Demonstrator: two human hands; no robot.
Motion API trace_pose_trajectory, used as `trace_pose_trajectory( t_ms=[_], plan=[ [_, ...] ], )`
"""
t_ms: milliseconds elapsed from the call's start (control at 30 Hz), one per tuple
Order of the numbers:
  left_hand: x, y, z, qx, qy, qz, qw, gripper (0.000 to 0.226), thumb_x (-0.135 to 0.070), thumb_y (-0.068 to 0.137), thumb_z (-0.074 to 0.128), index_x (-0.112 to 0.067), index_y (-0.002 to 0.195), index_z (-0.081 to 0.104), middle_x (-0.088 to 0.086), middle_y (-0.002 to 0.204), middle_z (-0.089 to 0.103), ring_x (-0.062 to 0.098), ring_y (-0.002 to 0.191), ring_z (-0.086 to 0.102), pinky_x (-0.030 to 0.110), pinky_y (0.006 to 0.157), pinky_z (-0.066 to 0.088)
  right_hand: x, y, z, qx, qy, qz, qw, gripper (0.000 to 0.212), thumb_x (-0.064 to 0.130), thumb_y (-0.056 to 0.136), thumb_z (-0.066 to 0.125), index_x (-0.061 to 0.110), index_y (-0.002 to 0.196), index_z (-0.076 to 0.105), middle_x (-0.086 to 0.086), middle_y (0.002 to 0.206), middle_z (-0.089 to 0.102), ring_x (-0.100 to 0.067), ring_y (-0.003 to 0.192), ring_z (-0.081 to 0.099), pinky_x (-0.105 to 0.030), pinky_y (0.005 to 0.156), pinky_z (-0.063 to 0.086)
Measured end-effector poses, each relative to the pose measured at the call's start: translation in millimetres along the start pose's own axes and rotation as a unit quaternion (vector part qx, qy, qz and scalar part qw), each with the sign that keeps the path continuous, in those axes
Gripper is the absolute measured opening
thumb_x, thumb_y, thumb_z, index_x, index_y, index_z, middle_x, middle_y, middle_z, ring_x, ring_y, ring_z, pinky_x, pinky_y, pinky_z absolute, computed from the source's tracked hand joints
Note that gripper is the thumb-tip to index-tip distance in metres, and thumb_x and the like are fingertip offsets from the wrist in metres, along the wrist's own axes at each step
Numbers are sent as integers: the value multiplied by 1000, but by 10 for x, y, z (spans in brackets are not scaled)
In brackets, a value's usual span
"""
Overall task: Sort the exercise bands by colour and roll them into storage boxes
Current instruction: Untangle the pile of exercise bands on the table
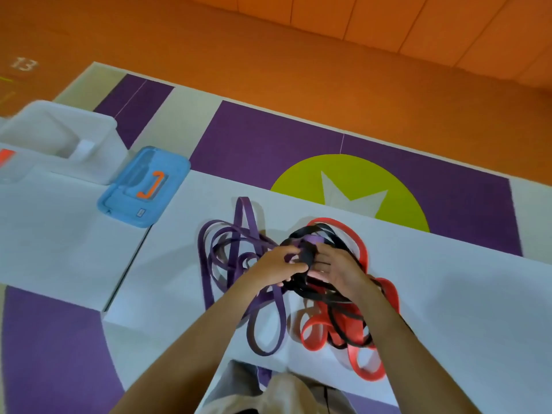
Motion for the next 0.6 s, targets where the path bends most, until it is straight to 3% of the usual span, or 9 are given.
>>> trace_pose_trajectory(
  t_ms=[67,133,167,233,300,333,433,500,600],
  plan=[
    [-15,46,67,-4,13,3,1000,52,-34,93,79,-27,138,53,5,104,72,13,70,68,18,50,50,-31,-57,5,-20,37,7,999,28,19,108,52,1,125,65,-21,108,74,-30,92,74,-37,79,62],
    [14,108,28,-29,9,12,999,67,-33,90,83,-13,146,53,9,106,72,8,59,66,16,47,47,-43,-120,-42,-30,43,-8,999,29,17,107,51,1,127,65,-20,106,76,-32,97,76,-41,87,62],
    [28,123,-13,-41,6,15,999,66,-33,89,84,-10,144,56,9,104,72,6,53,65,15,47,46,-22,-167,-107,-41,9,-28,999,28,17,108,51,4,127,67,-18,106,78,-32,101,76,-43,93,61],
    [32,114,-125,-67,-17,31,997,42,-33,89,84,-10,120,67,9,96,75,7,50,62,17,48,45,74,-287,-261,-91,-130,-95,983,25,18,107,51,15,120,71,-10,101,80,-22,102,76,-46,100,58],
    [19,48,-283,-108,-60,46,991,28,-32,92,81,-12,107,70,9,88,75,6,48,58,18,47,43,78,-398,-368,-118,-281,-136,943,15,24,106,57,22,109,71,5,94,77,-3,93,72,-30,92,59],
    [16,11,-377,-130,-90,50,986,24,-30,93,80,-11,105,70,8,84,73,5,46,56,17,45,41,14,-457,-330,-92,-342,-134,925,12,33,104,61,26,109,69,11,96,74,2,92,70,-20,85,56],
    [-55,-124,-649,-178,-158,63,969,23,-28,96,77,-10,105,69,9,80,70,12,49,55,22,44,41,-377,-488,-369,-26,-563,-114,819,48,65,89,68,34,126,65,16,116,74,-6,105,70,-22,94,54],
    [-135,-195,-823,-204,-171,82,961,25,-31,96,77,-9,104,69,13,81,72,19,55,57,27,46,43,-494,-476,-459,-25,-630,-128,765,42,57,92,68,29,123,66,12,112,76,-12,102,73,-22,91,54],
    [-260,-316,-1010,-229,-185,98,951,28,-32,95,78,-6,103,70,12,81,75,20,55,59,25,43,43,-336,-561,-574,-89,-604,-174,772,13,36,100,67,24,100,70,8,85,75,-9,76,72,-16,68,48]
  ],
)
Point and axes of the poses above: each hand's wrist, its own y-axis towards the middle knuckle, its own z-axis out of the palm, x = y × z, the point moved 10 cm from there along y, towards the middle knuckle
